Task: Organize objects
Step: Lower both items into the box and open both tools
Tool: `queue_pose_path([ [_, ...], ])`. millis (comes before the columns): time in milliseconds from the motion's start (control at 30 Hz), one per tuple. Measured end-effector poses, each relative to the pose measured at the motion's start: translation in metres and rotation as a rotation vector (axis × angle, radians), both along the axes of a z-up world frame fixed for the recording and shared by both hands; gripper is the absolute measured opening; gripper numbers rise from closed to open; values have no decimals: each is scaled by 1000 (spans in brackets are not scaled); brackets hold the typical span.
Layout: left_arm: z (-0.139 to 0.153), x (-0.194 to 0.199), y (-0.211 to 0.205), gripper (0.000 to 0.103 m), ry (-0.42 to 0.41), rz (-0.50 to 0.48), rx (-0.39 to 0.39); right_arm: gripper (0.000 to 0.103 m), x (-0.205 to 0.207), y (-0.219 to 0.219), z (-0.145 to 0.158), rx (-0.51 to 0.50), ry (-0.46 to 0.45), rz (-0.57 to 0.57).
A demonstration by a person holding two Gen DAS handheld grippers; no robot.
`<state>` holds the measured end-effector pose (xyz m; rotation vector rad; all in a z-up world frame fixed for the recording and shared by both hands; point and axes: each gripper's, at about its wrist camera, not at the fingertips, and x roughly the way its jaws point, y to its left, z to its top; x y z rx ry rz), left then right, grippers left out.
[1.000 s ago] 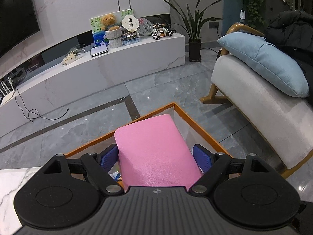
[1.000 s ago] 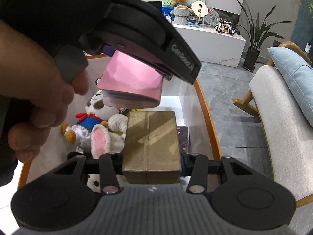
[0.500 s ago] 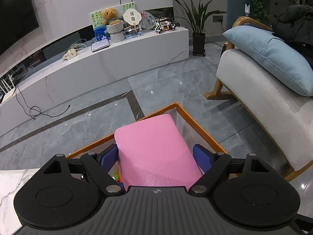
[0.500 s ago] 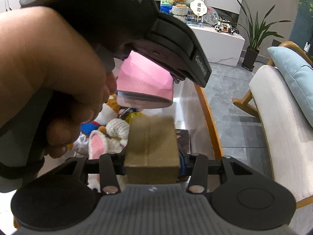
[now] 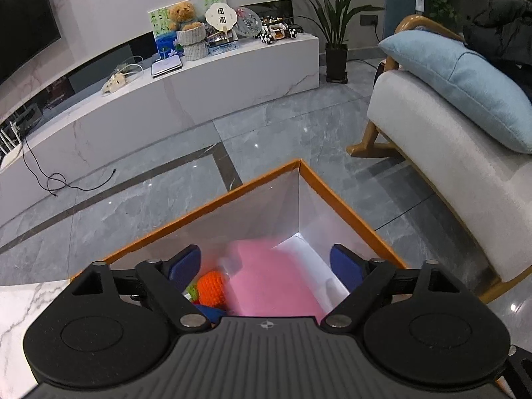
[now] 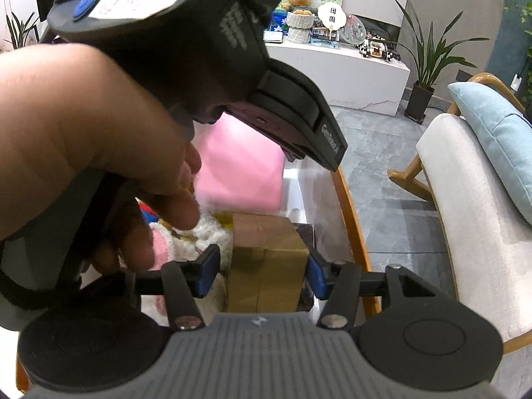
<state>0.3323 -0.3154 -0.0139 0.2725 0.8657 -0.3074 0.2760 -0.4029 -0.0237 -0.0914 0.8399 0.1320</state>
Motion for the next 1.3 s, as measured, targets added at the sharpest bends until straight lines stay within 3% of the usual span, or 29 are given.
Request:
queue_pose_path([
  [133, 8, -1, 4, 103, 3, 11, -47, 63, -7, 4, 4, 6, -11, 3],
  [933, 44, -26, 45, 103, -94, 47, -49, 72, -24, 9, 22, 3, -98, 37],
  [1300, 46, -47, 73, 103, -92, 68, -104, 75, -47, 13, 35, -7, -133, 49],
])
